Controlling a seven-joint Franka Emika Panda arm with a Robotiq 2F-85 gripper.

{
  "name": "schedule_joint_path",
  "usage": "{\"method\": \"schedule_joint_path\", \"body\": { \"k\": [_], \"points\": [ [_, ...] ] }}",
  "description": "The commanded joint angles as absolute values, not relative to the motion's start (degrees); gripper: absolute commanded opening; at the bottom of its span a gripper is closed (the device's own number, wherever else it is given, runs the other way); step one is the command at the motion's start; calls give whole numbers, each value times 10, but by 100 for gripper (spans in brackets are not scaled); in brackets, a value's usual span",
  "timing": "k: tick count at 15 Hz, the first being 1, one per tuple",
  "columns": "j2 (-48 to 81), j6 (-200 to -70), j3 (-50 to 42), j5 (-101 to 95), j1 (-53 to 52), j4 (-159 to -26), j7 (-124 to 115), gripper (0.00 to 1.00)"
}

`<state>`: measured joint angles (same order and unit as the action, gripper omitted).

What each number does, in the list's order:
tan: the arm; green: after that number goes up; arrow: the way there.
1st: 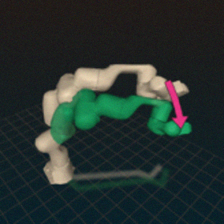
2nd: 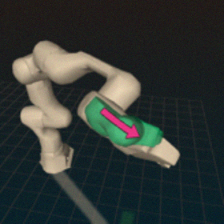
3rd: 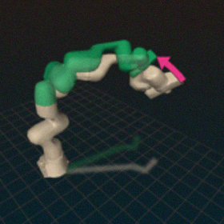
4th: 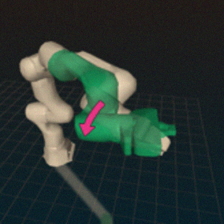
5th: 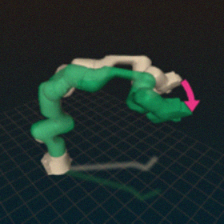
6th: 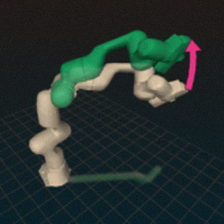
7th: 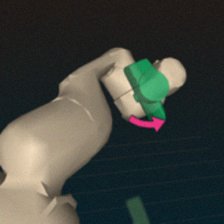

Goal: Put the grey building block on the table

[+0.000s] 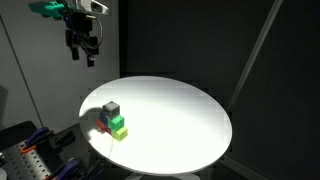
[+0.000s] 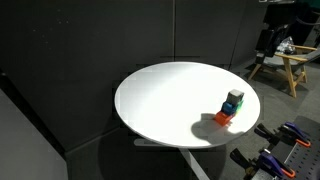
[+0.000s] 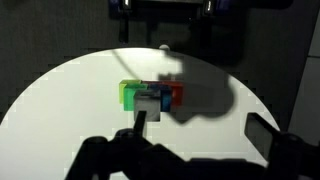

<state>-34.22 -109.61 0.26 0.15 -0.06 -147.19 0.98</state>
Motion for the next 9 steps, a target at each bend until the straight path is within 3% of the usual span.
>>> {"method": "schedule_joint_path", "body": {
  "k": [1, 9],
  "points": [
    [-329, -1125, 2, -3, -3, -1459, 16, 100],
    [-278, -1196, 6, -29, 8, -1441, 4, 100]
  ]
}}
